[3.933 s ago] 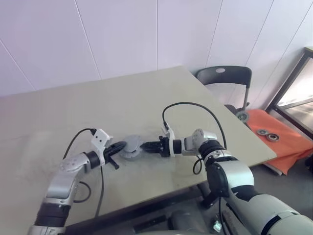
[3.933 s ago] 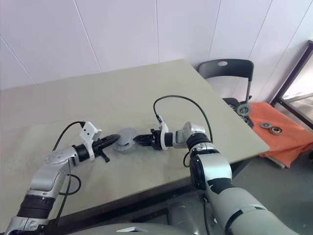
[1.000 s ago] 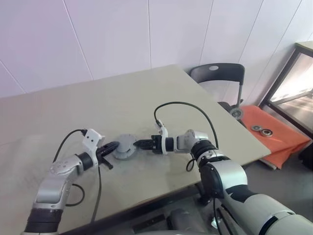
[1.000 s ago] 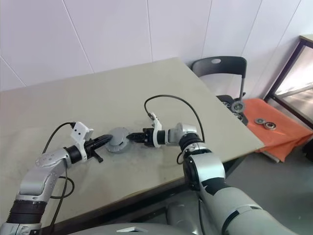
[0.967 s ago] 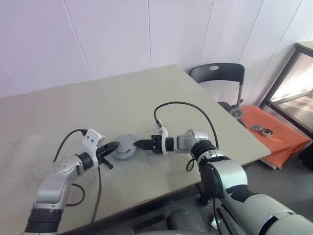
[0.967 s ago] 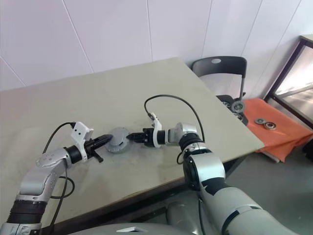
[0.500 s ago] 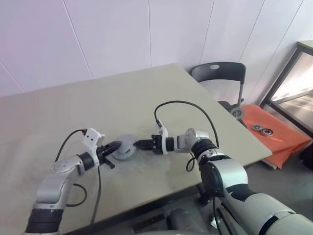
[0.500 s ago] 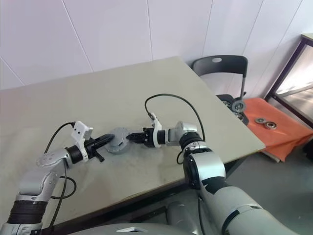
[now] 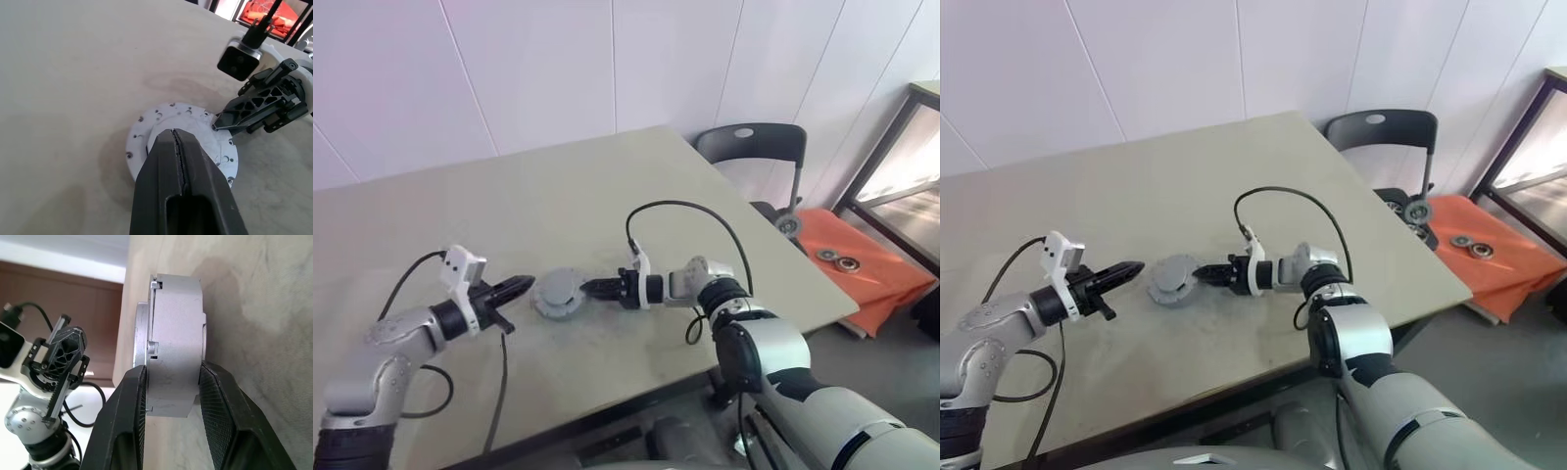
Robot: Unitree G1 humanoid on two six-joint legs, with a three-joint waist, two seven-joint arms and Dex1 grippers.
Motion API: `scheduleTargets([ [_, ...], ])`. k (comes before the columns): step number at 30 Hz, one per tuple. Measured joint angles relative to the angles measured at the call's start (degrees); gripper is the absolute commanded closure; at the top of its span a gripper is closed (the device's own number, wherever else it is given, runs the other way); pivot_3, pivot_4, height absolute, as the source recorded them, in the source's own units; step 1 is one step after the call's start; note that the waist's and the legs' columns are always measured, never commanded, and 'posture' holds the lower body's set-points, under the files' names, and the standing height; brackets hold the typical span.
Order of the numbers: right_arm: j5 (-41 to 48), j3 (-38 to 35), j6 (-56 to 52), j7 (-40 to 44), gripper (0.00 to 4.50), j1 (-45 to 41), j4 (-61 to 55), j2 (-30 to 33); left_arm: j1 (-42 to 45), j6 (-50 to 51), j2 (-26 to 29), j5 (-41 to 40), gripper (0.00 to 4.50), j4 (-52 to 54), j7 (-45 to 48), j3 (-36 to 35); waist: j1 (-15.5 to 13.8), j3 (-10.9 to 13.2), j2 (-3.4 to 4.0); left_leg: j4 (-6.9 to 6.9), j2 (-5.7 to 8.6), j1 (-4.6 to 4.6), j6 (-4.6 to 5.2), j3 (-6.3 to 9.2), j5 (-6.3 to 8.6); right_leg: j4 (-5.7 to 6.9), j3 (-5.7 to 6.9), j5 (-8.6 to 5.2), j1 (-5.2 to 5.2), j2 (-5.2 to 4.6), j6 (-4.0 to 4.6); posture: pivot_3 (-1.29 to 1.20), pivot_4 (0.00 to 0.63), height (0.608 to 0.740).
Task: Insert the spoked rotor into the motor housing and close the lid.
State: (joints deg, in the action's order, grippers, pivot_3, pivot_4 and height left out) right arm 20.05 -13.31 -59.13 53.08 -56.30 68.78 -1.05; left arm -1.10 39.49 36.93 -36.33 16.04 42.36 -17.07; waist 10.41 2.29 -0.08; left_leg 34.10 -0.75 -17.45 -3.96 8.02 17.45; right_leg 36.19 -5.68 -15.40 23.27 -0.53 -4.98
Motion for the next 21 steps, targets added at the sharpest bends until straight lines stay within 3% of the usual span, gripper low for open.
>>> scheduleTargets([
  [11, 5.21, -10.00, -1.79, -4.46, 3.26, 1.79, 1.15, -0.61, -1.32, 0.11, 0.53, -1.29, 4.50, 0.00, -1.35, -3.15, 0.01, 0.21, -0.28, -0.03, -0.02, -0.14, -0.03, 0.00, 0.03, -0.05, 0.00, 0.11, 0.19, 0.00, -0.07, 0.00, 0.000, 0.740],
  [21, 6.86, -11.06, -3.00, -4.60, 3.26, 1.77, 1.25, -2.41, -0.75, 0.61, -1.29, -6.89, 4.50, -2.13, -6.86, -14.24, -0.24, 0.23, -0.37, 0.12, 0.01, -0.95, -0.08, 0.05, 0.01, -0.04, 0.04, 0.40, 0.95, -0.06, 0.09, 0.00, 0.000, 0.740],
])
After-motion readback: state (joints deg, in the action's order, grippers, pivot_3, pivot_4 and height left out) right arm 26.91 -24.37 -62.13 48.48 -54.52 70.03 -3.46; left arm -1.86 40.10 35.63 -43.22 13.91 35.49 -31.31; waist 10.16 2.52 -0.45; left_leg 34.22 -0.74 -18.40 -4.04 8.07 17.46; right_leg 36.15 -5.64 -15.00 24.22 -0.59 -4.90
